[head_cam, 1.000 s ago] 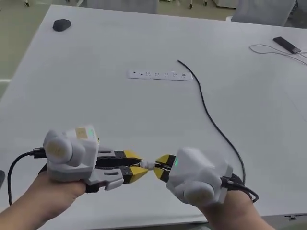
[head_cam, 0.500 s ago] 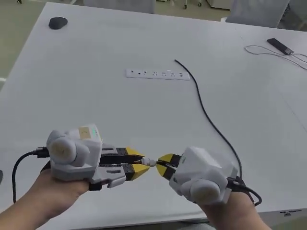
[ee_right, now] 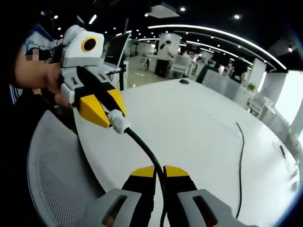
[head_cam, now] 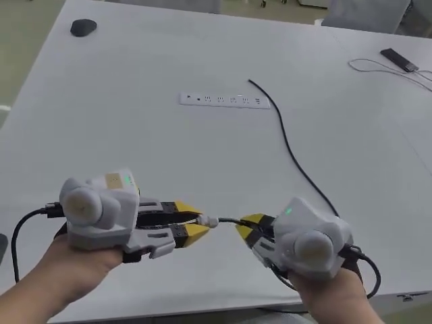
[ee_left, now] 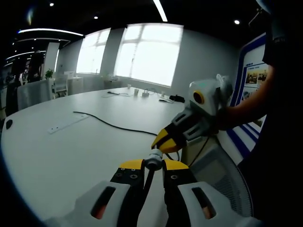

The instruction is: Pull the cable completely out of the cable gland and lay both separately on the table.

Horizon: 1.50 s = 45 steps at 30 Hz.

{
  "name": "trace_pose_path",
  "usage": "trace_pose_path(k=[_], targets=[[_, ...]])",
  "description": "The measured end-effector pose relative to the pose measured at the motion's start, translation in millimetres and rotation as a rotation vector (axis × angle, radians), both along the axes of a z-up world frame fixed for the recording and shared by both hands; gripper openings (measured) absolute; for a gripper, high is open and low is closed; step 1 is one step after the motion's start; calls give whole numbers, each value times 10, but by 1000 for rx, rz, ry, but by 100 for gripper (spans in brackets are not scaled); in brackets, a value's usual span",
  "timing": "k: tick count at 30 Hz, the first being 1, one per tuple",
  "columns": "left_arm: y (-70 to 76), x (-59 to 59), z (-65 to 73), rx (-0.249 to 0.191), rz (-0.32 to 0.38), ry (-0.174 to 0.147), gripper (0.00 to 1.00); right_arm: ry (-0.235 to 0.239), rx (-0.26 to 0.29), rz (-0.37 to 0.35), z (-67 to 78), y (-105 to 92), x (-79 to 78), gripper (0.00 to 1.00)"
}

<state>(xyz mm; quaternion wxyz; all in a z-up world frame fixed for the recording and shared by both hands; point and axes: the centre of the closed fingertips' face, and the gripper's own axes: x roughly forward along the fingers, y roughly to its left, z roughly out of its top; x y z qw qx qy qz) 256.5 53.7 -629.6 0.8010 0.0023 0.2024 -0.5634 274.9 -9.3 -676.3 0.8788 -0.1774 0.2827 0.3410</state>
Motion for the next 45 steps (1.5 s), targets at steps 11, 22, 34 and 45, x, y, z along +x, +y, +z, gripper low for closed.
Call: trace_pose_path(k=[11,22,34,45], targets=[[-37,-8,-29,5,-7,2,15,131,105,-205,-258,-316,25,0],[17,11,-36,6,0,6,15,255,185,-353,-459,-524,-9,0],[29,36,-22,6,9,8,15,255,184,-325,-466,-484,-53,1],[109,75,33,-2,32,9,15,247,127,-251,-394,-368,-146,3]])
